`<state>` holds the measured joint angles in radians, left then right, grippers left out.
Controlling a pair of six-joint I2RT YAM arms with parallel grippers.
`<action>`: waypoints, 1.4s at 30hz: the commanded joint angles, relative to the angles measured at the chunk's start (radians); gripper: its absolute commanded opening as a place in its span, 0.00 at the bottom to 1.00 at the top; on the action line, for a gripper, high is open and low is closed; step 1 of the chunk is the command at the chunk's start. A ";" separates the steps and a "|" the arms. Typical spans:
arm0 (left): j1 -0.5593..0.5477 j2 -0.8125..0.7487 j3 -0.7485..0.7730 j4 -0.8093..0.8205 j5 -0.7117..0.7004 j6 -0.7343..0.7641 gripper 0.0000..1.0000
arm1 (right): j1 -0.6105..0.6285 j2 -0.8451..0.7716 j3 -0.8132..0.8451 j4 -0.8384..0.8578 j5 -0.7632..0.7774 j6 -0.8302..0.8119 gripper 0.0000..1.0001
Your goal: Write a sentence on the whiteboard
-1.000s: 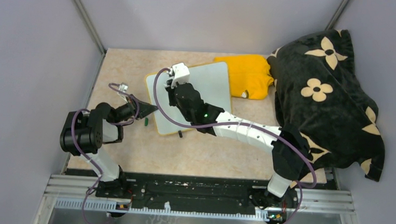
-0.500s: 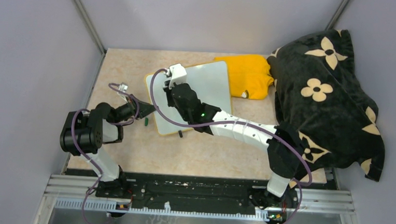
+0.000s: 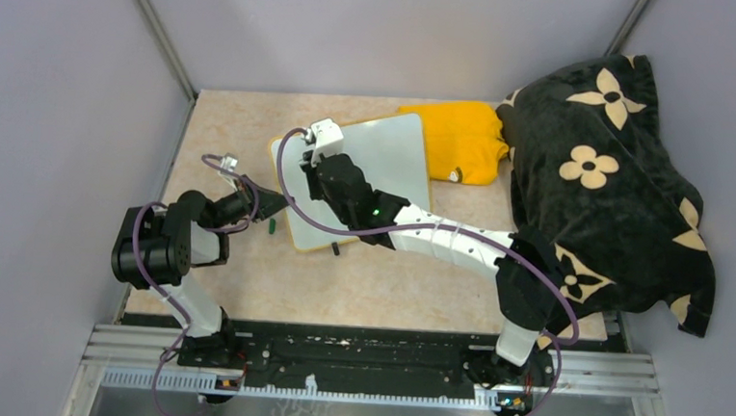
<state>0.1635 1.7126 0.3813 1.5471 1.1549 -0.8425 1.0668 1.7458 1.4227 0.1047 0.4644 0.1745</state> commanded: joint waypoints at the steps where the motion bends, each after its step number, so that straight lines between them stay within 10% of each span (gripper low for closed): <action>1: -0.005 -0.007 0.014 0.184 -0.009 -0.010 0.02 | 0.008 0.009 0.043 0.002 -0.026 -0.009 0.00; 42: -0.008 -0.010 0.014 0.174 -0.010 -0.004 0.00 | -0.001 -0.075 -0.097 -0.021 0.022 0.013 0.00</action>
<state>0.1593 1.7126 0.3813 1.5467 1.1446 -0.8448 1.0721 1.7138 1.3396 0.0841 0.4820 0.1848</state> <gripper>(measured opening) 0.142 0.118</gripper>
